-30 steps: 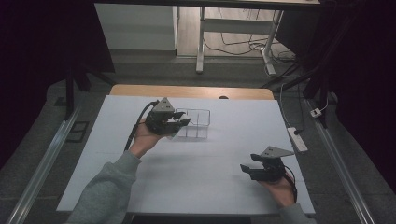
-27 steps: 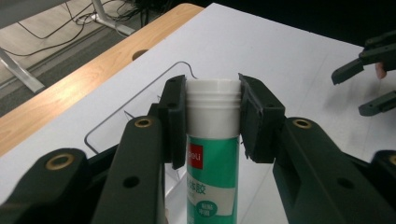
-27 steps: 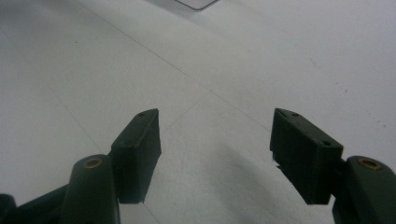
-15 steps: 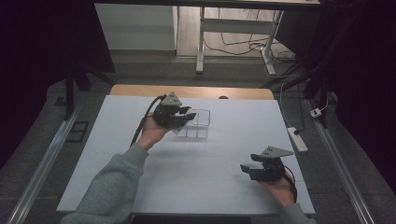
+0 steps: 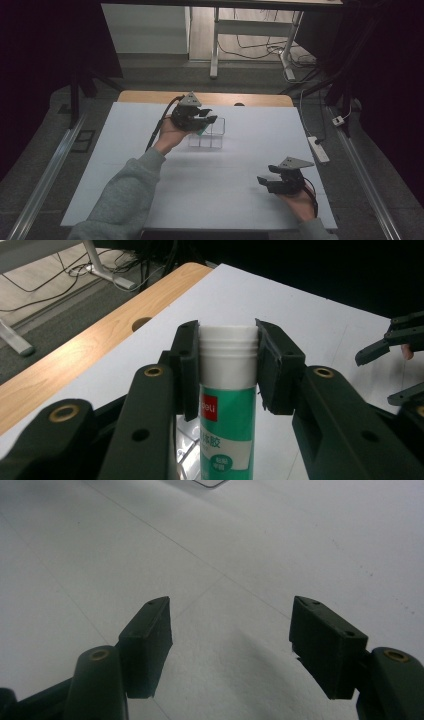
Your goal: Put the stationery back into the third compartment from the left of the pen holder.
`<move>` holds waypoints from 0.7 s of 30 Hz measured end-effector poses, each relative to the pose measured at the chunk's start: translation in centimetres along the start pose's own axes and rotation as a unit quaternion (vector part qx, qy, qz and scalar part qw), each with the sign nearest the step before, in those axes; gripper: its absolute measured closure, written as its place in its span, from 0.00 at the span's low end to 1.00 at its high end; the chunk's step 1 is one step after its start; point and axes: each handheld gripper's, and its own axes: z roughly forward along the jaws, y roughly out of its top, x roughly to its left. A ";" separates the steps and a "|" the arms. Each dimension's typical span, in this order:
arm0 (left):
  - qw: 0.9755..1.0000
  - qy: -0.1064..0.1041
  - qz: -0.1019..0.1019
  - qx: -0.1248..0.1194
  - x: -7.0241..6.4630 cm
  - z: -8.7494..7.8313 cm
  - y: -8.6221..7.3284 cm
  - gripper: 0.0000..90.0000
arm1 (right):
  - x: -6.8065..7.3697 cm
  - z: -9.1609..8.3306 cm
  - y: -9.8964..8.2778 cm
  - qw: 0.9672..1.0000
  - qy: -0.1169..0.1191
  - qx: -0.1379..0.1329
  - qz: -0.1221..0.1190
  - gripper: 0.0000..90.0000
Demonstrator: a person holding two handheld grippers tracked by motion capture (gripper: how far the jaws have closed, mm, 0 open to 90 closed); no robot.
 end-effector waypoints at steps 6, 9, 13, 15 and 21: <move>1.000 -0.002 -0.001 -0.002 0.1 1.0 0.5 0.71 | 0.0 -0.1 0.0 1.000 -0.003 0.001 0.002 0.37; 1.000 -0.004 -0.002 -0.003 0.1 1.5 0.7 0.71 | -0.1 0.0 0.0 1.000 -0.002 0.002 0.001 0.37; 1.000 -0.007 -0.005 -0.005 0.2 2.4 1.0 0.71 | -0.1 0.0 0.0 1.000 -0.002 0.001 0.001 0.37; 1.000 -0.006 -0.005 -0.004 0.3 2.9 1.2 0.71 | -0.1 0.0 0.0 1.000 -0.001 0.001 0.001 0.37; 1.000 -0.007 -0.017 -0.009 0.8 4.2 1.6 0.71 | -0.1 0.0 0.0 1.000 0.000 0.000 0.001 0.37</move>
